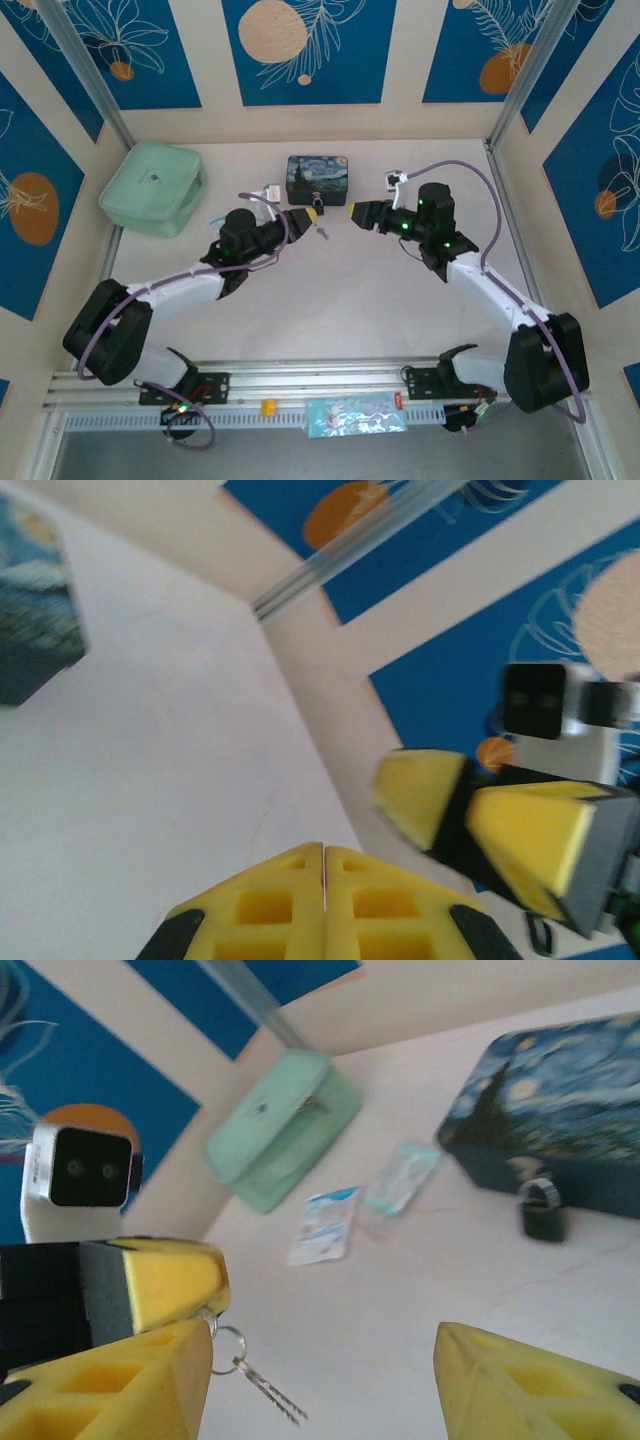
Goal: Unlock a padlock with a key
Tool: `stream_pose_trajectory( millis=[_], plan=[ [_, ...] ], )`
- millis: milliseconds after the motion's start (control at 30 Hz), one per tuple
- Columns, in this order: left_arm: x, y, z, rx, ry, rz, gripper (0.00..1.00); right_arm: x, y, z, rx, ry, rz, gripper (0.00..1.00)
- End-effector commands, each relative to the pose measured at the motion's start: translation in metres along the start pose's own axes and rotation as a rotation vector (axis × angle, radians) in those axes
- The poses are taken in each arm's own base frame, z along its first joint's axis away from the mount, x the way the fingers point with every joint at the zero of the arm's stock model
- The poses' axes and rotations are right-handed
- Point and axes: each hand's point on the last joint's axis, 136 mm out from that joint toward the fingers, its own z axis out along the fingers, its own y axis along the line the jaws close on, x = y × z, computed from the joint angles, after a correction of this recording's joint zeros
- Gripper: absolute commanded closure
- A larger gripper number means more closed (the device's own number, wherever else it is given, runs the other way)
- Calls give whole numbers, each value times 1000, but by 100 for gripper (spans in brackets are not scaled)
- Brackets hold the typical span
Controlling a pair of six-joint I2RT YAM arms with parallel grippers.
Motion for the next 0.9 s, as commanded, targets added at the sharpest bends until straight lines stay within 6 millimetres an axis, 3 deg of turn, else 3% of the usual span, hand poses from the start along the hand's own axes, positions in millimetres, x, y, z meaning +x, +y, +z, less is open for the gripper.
stream_pose_trajectory(
  millis=[0,233,400,733,867],
  plan=[
    [-19,-41,4,166,-36,136,100,-3,39,1,-257,33,81,40],
    [-27,-60,9,271,-67,135,100,-5,45,14,-386,14,118,44],
    [-28,-58,11,269,-74,111,100,1,58,22,-448,35,133,49],
    [-33,-51,7,240,-151,43,100,15,63,25,-457,36,149,60],
    [-29,-53,7,259,-163,5,100,11,64,26,-456,16,137,66]
  ],
)
